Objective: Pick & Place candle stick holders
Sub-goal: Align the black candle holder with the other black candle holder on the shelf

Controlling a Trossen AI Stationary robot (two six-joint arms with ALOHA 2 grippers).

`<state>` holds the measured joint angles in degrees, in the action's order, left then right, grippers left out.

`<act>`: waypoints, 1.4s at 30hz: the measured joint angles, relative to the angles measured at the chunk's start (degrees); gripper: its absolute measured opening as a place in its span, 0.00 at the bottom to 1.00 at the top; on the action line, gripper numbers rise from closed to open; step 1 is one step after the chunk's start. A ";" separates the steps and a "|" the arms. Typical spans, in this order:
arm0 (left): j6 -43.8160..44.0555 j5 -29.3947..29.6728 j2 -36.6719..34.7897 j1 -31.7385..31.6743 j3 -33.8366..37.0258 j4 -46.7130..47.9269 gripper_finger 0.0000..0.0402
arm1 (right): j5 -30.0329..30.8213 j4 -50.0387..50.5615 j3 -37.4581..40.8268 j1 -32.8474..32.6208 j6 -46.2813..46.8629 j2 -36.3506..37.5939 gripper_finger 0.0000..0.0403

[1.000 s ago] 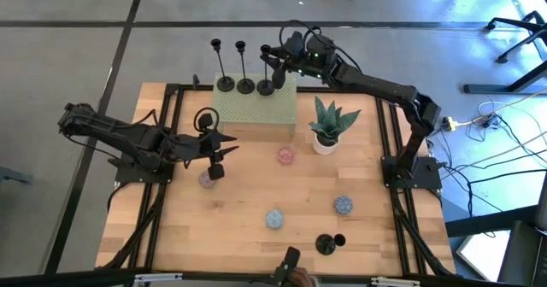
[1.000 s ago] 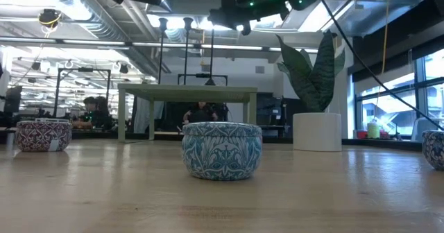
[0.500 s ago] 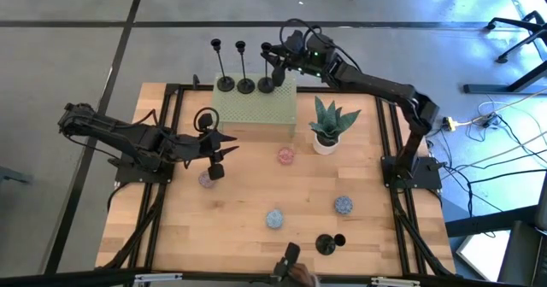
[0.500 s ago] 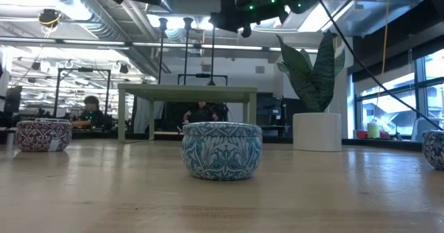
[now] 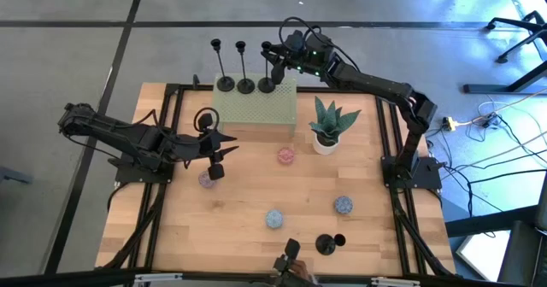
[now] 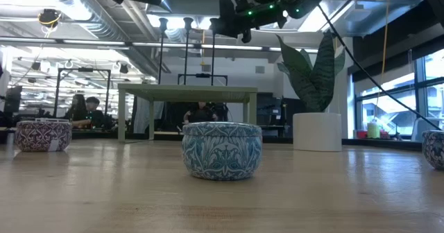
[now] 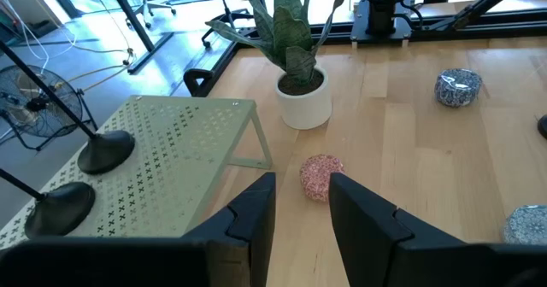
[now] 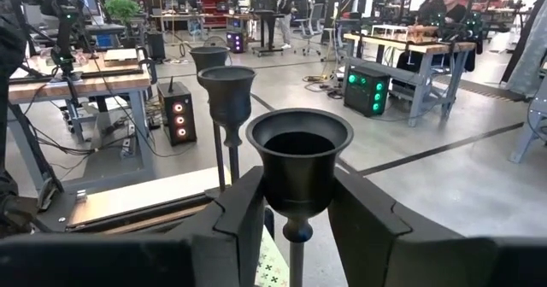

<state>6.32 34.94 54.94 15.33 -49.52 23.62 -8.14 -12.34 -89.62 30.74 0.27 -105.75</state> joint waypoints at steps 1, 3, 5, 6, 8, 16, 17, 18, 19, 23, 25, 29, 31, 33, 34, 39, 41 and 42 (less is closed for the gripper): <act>-0.01 -0.01 0.00 0.00 0.00 0.00 0.27 | 0.00 -0.06 0.00 0.00 0.33 0.00 0.31; 0.01 0.00 0.01 0.00 0.00 0.00 0.27 | -0.02 0.04 0.00 0.01 0.63 0.00 0.33; -0.01 -0.02 0.02 0.00 0.00 0.00 0.27 | -0.02 0.39 0.01 0.00 0.63 -0.01 0.35; 0.01 0.00 0.02 0.00 0.00 0.00 0.27 | -0.04 0.39 0.02 0.00 0.63 -0.02 0.36; -0.01 0.00 0.02 0.00 0.00 0.00 0.27 | -0.04 0.26 0.02 0.00 0.63 -0.02 0.39; 0.00 -0.01 0.02 0.00 0.00 0.00 0.27 | -0.04 0.16 0.02 0.00 0.62 -0.02 0.48; -0.01 0.00 0.02 0.00 0.00 0.00 0.27 | -0.07 0.17 0.02 -0.01 0.61 -0.02 0.49; 0.00 0.00 0.02 0.00 0.00 0.00 0.27 | -0.07 0.16 0.02 -0.08 0.62 0.00 0.51; -0.01 0.00 0.02 0.00 0.00 0.00 0.27 | -0.11 0.39 0.02 -0.19 0.61 0.18 0.52; 0.00 -0.02 0.01 0.00 0.00 0.19 0.27 | -0.94 2.87 0.04 -1.21 0.57 2.03 0.55; -0.01 -0.01 0.02 0.00 0.00 0.23 0.27 | -0.87 5.95 0.04 -2.23 0.14 3.64 0.56; -0.01 -0.02 0.02 0.00 0.00 0.35 0.27 | 0.98 15.27 0.02 -5.31 -4.07 7.74 0.56; 0.00 -0.02 0.02 -0.01 0.00 0.37 0.27 | 2.01 19.89 0.02 -7.58 -5.83 9.87 0.56; 0.00 -0.02 0.02 -0.02 0.00 0.37 0.27 | 1.94 25.18 0.02 -10.02 -6.95 12.21 0.56; -0.01 -0.02 0.02 0.00 0.00 0.39 0.27 | 1.92 27.99 0.02 -11.40 -7.44 13.39 0.56; 0.01 -0.02 0.02 0.00 0.00 0.36 0.27 | 1.95 40.79 0.01 -18.58 -8.57 19.37 0.56; 0.17 -0.02 0.02 -0.02 0.00 0.37 0.27 | 1.95 46.46 0.02 -21.35 -7.09 21.98 0.56; 0.45 -0.01 0.02 -0.02 0.00 0.33 0.27 | 1.95 48.68 0.02 -22.84 -6.02 23.03 0.56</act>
<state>6.77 34.93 54.96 15.31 -49.52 23.94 -6.20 36.34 -89.60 7.90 -5.74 -82.72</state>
